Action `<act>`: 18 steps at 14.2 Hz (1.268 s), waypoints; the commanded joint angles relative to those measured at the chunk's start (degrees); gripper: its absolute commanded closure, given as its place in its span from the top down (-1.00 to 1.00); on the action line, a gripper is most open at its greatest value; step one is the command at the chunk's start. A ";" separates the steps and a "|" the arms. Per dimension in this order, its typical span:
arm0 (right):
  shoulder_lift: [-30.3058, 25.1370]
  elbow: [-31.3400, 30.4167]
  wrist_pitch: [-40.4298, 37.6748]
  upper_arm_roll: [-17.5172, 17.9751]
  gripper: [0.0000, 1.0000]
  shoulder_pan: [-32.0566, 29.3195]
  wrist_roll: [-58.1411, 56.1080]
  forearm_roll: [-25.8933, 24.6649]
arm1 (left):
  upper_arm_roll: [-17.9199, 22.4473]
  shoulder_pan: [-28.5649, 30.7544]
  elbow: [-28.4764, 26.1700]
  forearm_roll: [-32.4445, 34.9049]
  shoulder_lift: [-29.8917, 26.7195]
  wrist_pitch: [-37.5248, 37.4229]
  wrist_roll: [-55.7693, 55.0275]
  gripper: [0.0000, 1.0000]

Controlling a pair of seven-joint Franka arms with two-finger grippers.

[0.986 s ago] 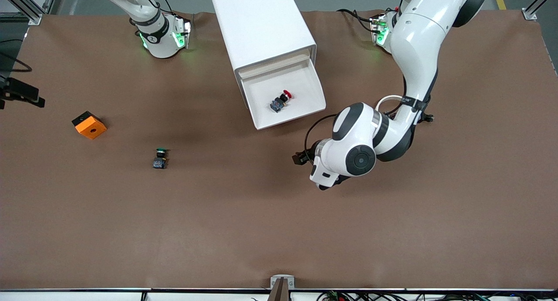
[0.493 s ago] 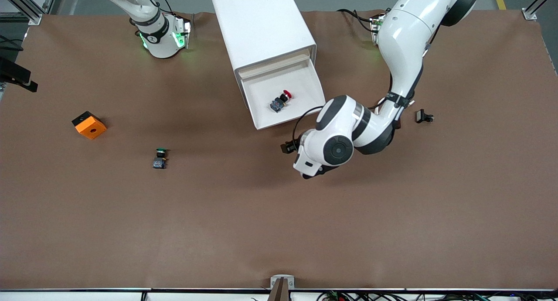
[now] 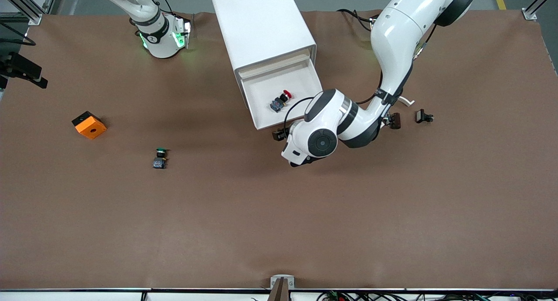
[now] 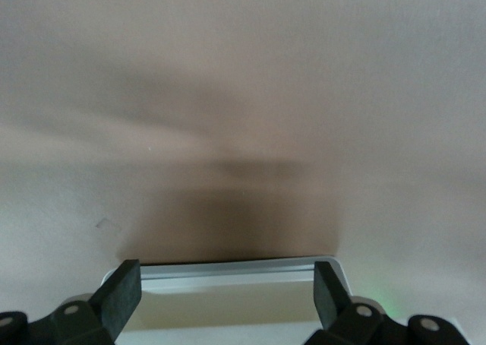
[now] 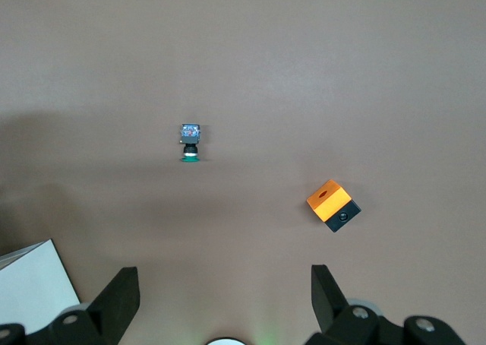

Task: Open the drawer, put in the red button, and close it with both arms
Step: 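Push the drawer front closed with the left gripper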

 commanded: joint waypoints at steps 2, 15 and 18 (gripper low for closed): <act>-3.06 -3.50 1.21 0.25 1.00 0.29 1.04 -0.07 | -3.41 0.46 -1.31 0.99 -1.12 -0.77 -3.09 1.00; -4.11 -4.64 1.47 0.16 1.00 -1.03 -0.02 0.02 | -10.72 0.28 -4.21 0.82 -0.95 -3.58 -16.71 1.00; -4.11 -4.64 1.56 0.07 1.00 -0.94 0.07 0.02 | -12.56 0.37 -5.70 0.99 -0.95 -3.67 -18.56 1.00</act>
